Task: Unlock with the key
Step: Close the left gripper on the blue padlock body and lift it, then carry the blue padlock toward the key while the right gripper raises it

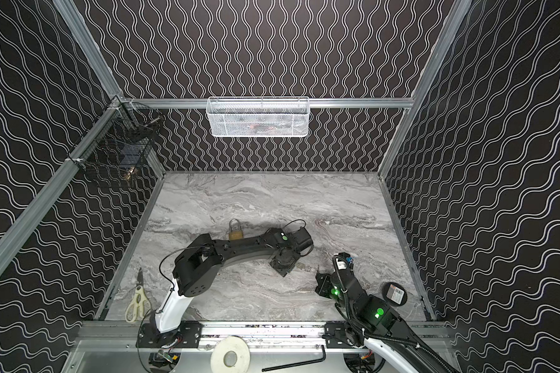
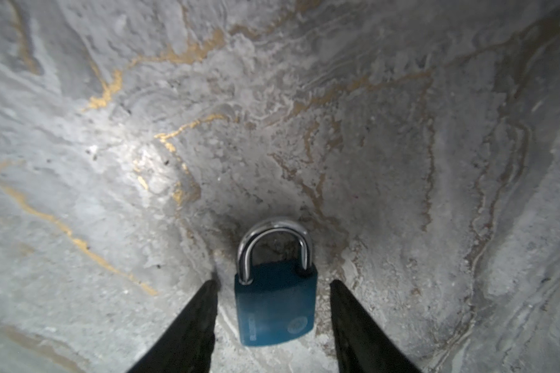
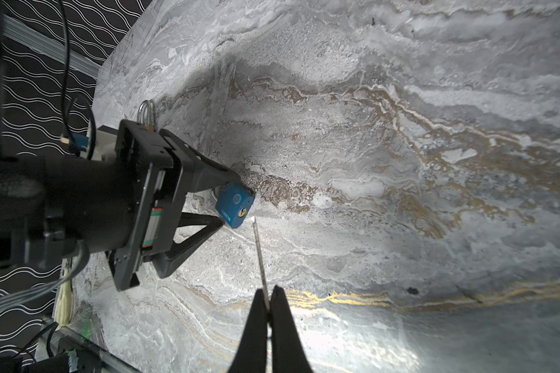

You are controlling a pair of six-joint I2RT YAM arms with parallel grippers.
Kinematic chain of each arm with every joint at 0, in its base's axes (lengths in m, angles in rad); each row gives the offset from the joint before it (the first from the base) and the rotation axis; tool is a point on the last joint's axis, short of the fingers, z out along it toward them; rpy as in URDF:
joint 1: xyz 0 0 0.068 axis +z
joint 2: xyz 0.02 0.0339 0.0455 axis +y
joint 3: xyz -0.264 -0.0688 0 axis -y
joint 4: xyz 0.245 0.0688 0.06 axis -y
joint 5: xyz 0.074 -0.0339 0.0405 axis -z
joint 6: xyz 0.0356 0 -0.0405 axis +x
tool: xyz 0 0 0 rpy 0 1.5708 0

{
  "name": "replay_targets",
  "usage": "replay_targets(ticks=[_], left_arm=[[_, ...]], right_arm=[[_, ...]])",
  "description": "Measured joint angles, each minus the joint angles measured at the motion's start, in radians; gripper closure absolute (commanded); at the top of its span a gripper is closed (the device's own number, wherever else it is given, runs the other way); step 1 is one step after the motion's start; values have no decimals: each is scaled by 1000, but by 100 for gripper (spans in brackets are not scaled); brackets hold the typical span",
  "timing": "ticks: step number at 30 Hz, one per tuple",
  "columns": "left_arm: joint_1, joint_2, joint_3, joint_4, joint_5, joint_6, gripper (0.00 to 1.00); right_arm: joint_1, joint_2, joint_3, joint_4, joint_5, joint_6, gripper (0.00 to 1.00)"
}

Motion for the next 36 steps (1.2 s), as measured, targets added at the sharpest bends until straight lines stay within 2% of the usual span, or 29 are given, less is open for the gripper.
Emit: replay_targets(ticks=[7, 17, 25, 36], left_arm=[[12, 19, 10, 20, 27, -6, 43], [31, 12, -19, 43, 73, -87, 46], [65, 112, 146, -123, 157, -99, 49], [72, 127, 144, -163, 192, -100, 54]], right_arm=[[0, 17, -1, 13, 0, -4, 100], [0, 20, -1, 14, -3, -4, 100], [0, 2, -1, 13, -2, -3, 100], [0, 0, -1, 13, -3, 1, 100]])
